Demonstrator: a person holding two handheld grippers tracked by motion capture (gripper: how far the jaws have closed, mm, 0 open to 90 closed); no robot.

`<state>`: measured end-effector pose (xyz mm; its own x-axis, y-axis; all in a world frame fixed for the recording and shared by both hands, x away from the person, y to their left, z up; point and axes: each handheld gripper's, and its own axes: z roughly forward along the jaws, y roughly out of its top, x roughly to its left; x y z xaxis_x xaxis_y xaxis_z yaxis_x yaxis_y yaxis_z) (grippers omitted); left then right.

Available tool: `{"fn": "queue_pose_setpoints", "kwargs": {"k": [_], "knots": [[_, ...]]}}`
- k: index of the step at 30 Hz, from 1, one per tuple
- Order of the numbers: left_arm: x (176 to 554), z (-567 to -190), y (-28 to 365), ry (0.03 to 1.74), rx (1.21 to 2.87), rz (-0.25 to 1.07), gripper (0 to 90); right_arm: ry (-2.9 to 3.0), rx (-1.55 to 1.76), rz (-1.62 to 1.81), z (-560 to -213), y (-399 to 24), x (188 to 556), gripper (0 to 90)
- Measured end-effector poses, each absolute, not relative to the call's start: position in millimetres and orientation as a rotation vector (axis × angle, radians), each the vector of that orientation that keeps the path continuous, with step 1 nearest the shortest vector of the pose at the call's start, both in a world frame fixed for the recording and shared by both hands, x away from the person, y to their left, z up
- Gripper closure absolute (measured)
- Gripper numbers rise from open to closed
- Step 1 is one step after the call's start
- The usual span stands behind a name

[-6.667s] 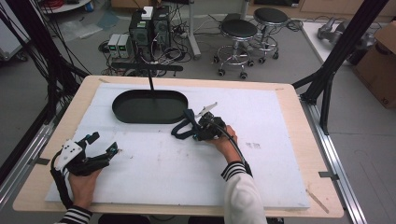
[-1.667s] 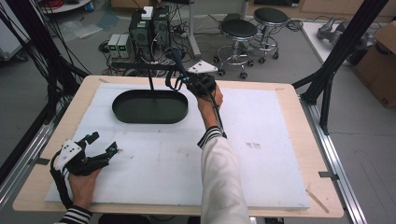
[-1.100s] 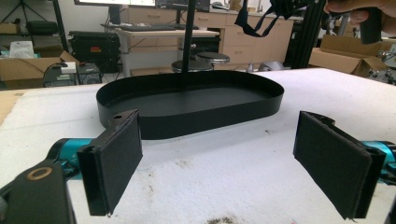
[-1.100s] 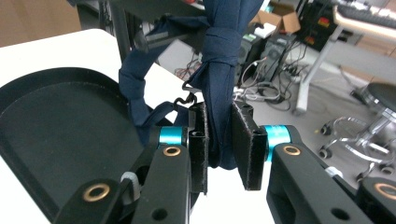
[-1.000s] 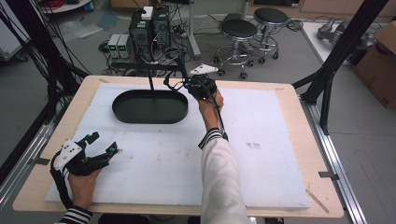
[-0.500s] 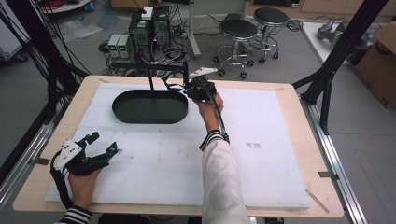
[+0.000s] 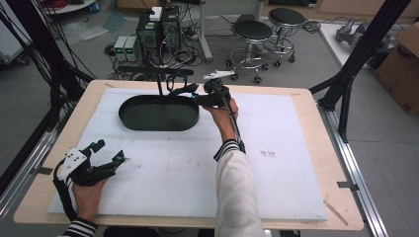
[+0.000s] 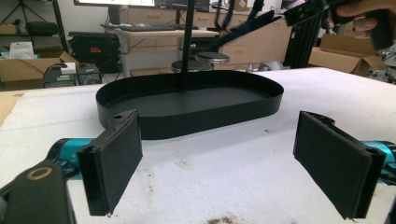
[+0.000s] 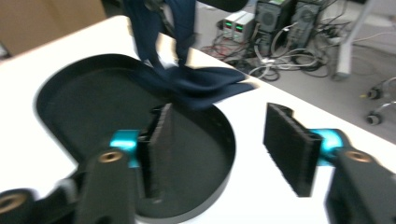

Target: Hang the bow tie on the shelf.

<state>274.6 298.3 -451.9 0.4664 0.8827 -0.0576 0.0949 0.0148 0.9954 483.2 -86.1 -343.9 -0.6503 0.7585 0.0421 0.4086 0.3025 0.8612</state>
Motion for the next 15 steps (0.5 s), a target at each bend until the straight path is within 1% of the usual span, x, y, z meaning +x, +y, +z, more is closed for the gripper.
{"fn": "queue_pose_setpoints", "kwargs": {"k": [1, 3, 4, 5, 7, 8, 9, 11, 12, 13, 14, 15], "knots": [[275, -452, 298, 0.919, 1.437, 0.773, 15.9, 2.217, 1.071, 1.302, -339, -89, 478, 26.8], [275, -452, 298, 0.918, 1.438, 0.773, 15.8, 2.235, 1.093, 1.333, -333, -92, 470, 19.7], [274, -452, 298, 0.917, 1.439, 0.774, 15.8, 2.235, 1.093, 1.333, -333, -92, 470, 19.7], [275, -452, 298, 0.916, 1.434, 0.776, 15.8, 2.247, 1.061, 1.368, -325, -98, 461, 16.6], [275, -452, 298, 0.915, 1.439, 0.777, 15.8, 2.24, 1.041, 1.376, -320, -101, 456, 15.1], [275, -452, 298, 0.915, 1.438, 0.777, 15.9, 2.209, 1.019, 1.403, -310, -109, 446, 11.7], [275, -452, 298, 0.915, 1.438, 0.777, 15.9, 2.209, 1.019, 1.403, -310, -109, 446, 11.7], [274, -452, 298, 0.913, 1.443, 0.778, 15.8, 2.155, 1.011, 1.469, -301, -122, 433, 11.8], [274, -452, 298, 0.91, 1.445, 0.78, 15.9, 2.043, 0.963, 1.54, -299, -138, 414, 11.7], [274, -452, 298, 0.908, 1.445, 0.781, 15.9, 1.996, 0.95, 1.549, -299, -147, 403, 11.7], [274, -452, 297, 0.909, 1.445, 0.782, 15.9, 1.996, 0.95, 1.549, -299, -147, 403, 11.7], [274, -452, 297, 0.909, 1.444, 0.781, 15.8, 1.96, 0.943, 1.554, -300, -155, 394, 11.7]]}}
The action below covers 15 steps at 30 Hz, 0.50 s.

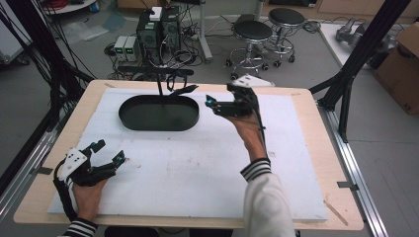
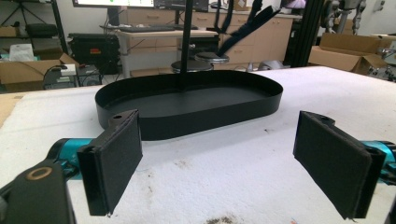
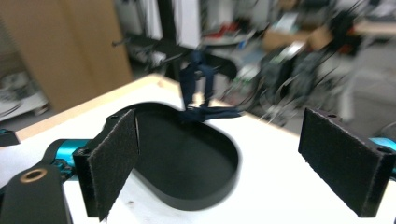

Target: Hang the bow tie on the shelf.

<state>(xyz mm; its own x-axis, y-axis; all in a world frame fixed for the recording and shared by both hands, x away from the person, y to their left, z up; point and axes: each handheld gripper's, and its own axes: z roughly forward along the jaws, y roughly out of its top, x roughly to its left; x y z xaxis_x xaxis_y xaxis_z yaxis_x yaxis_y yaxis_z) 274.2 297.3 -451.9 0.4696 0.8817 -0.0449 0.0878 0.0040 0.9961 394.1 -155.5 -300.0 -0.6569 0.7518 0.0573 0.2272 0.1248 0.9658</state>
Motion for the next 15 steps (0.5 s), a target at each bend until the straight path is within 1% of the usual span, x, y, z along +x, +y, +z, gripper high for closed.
{"fn": "queue_pose_setpoints", "kwargs": {"k": [3, 4, 5, 10, 15], "knots": [[274, -452, 297, 0.909, 1.445, 0.781, 15.9, 1.914, 0.94, 1.558, -305, -184, 370, 11.5], [274, -452, 297, 0.905, 1.45, 0.784, 15.9, 1.866, 0.947, 1.553, -310, -201, 353, 11.4], [274, -452, 297, 0.903, 1.453, 0.786, 15.9, 1.866, 0.947, 1.553, -310, -201, 353, 11.4], [274, -452, 296, 0.898, 1.452, 0.792, 15.9, 1.777, 0.956, 1.534, -328, -236, 313, 11.4], [273, -452, 296, 0.894, 1.455, 0.797, 15.9, 1.754, 0.955, 1.528, -358, -256, 283, 11.4]]}}
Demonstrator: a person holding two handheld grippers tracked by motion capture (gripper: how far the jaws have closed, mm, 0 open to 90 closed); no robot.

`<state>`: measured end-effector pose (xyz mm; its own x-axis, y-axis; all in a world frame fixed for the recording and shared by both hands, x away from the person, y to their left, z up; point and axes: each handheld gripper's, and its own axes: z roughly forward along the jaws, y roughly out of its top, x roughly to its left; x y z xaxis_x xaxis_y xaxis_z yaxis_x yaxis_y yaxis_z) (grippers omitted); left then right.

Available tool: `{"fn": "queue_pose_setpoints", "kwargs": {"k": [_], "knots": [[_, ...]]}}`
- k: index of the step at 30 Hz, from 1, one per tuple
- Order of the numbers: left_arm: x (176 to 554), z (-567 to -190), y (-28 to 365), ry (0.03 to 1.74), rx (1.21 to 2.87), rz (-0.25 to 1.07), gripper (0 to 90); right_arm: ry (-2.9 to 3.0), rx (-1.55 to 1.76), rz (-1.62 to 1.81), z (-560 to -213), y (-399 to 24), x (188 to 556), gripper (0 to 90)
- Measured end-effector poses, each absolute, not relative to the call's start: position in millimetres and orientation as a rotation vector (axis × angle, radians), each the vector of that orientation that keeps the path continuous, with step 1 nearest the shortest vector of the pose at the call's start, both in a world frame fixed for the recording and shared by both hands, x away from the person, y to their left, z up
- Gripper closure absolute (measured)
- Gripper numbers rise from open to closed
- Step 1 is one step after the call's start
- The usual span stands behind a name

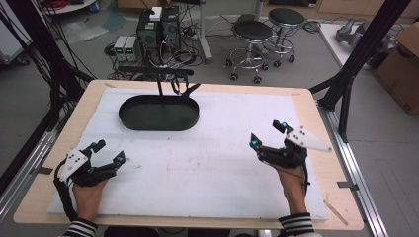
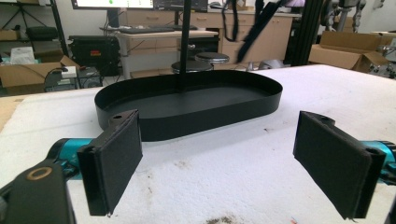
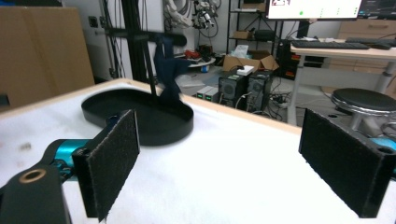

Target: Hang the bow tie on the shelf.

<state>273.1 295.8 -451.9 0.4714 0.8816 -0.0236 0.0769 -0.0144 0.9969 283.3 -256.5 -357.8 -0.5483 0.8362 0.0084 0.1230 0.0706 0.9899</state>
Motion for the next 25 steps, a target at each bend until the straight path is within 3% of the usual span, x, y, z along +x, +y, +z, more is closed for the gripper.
{"fn": "queue_pose_setpoints", "kwargs": {"k": [14, 25], "knots": [[273, -452, 295, 0.888, 1.455, 0.799, 15.8, 1.646, 0.989, 1.412, -444, -273, 256, 11.4], [272, -452, 295, 0.885, 1.459, 0.812, 15.9, 1.594, 1.014, 1.436, -453, -277, 254, 11.4]]}}
